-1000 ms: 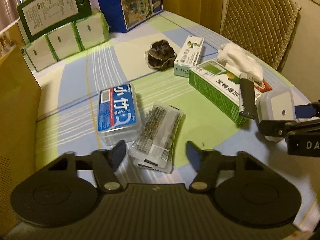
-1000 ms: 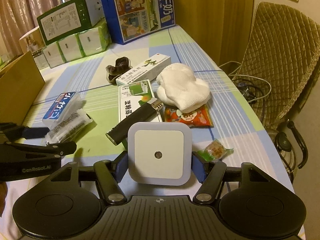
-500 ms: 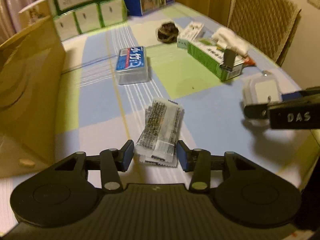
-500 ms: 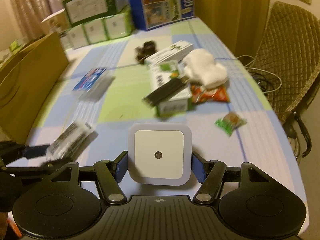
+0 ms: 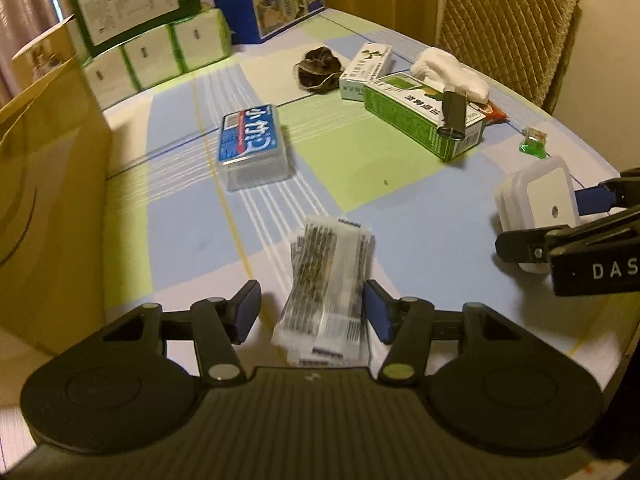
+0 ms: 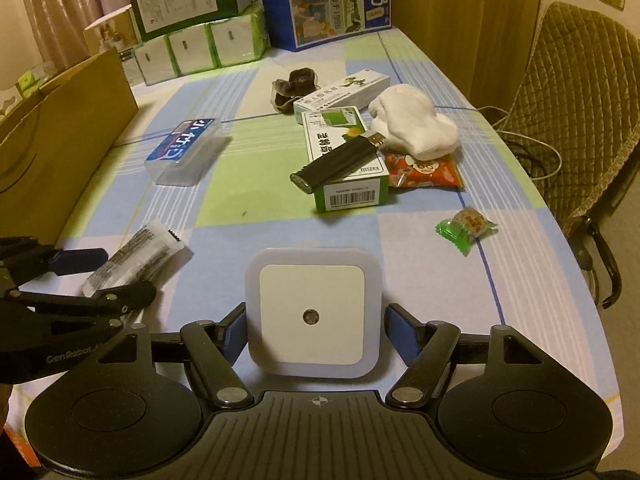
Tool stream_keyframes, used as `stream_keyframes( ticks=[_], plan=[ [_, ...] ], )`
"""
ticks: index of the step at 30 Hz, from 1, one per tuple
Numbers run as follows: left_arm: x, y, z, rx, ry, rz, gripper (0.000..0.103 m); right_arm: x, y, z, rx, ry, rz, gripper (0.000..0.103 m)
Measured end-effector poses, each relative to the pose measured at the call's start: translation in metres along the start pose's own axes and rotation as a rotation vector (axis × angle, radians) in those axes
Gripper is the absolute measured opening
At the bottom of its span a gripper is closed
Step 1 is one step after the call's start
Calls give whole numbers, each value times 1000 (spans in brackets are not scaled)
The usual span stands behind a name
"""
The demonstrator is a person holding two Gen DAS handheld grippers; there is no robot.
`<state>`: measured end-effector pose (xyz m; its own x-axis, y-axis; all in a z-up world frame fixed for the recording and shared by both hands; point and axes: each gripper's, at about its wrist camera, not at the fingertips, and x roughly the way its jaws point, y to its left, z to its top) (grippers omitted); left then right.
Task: Organize objects
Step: 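Grasp clear snack packet with left tool while right tool grasps white night light, then carry snack packet in left tool and night light in right tool over cardboard box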
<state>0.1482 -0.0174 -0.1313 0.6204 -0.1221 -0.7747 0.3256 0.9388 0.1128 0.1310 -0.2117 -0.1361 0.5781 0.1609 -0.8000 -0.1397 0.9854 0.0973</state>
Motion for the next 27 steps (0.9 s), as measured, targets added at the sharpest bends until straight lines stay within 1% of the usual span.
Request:
stream_keyframes(
  ticks=[2,3,5,6,7,11,14,20,23,27],
  plan=[
    [2,-1,3,15,1,1,51,2,0,1,3,1,-3,70],
    [2,-2,4,17,2,-1,47,3,0,1,4,2,-4,69],
    [3,-2,5,13,6,-7,44,3,0,1,8,-1,0,69],
    [3,-3,5,11,9,-11,41,2,0,2,9,-3,0,68],
    [3,-3,6,10,13,-14,37,2,1,2,8,-7,2,63],
    [1,-6,6,-12,27,-10,32,1,2,1,0,-8,0,62],
    [-4,-6,5,-44,33,15,31,-1,2,1,5,-20,3,62],
    [-35,2,9,-128,-3,5,31,-22,5,7,12,-65,19,62],
    [-61,8,17,-153,-46,5,31,-38,10,15,8,-92,33,62],
    [-97,23,32,-167,-109,19,31,-64,29,36,-22,-150,72,62]
  ],
)
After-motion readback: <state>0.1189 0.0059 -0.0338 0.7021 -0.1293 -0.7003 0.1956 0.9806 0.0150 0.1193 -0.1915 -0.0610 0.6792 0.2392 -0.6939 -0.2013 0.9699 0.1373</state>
